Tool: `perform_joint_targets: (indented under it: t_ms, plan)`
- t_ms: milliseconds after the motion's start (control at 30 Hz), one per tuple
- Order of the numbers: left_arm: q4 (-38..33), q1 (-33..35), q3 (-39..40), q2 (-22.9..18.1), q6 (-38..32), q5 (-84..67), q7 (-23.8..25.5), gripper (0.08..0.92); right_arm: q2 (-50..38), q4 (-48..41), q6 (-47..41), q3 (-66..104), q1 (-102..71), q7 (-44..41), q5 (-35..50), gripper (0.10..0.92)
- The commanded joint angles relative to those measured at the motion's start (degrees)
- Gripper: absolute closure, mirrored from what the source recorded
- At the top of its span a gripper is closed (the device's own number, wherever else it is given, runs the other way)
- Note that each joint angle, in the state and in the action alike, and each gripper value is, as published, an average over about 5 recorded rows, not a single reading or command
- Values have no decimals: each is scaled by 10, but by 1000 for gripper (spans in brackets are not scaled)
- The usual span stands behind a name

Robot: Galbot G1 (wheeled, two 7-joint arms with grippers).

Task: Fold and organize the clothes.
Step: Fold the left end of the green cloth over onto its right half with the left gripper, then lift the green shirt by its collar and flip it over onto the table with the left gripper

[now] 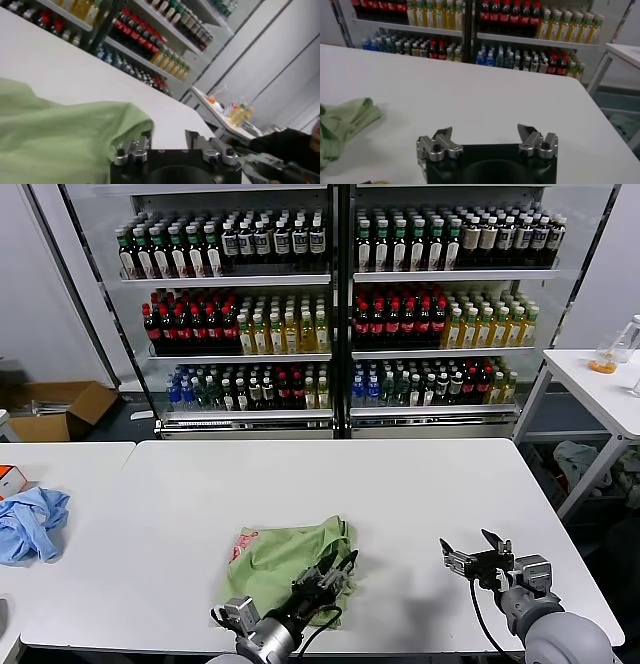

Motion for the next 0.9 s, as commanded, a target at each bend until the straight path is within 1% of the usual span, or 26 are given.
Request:
perform_joint_targets:
  t_ms: [33,233,367,567,900]
  plan:
    - [-59,24,-59,7,-4,3,2,428,1,-1,0,-2,2,0,0,203]
    - [-30,35,-150,22,-32,66,-45,257,4,-1,1,-7,5,0,-2,203]
    - [-7,39,-176,25,-38,96,-65,187,5,-2,1,-10,7,0,-4,203]
    - [16,38,-177,17,-36,117,-81,177,6,0,2,-12,5,0,-7,203]
    - [64,24,-165,12,-8,109,-85,177,4,6,2,-5,-2,-1,-7,203]
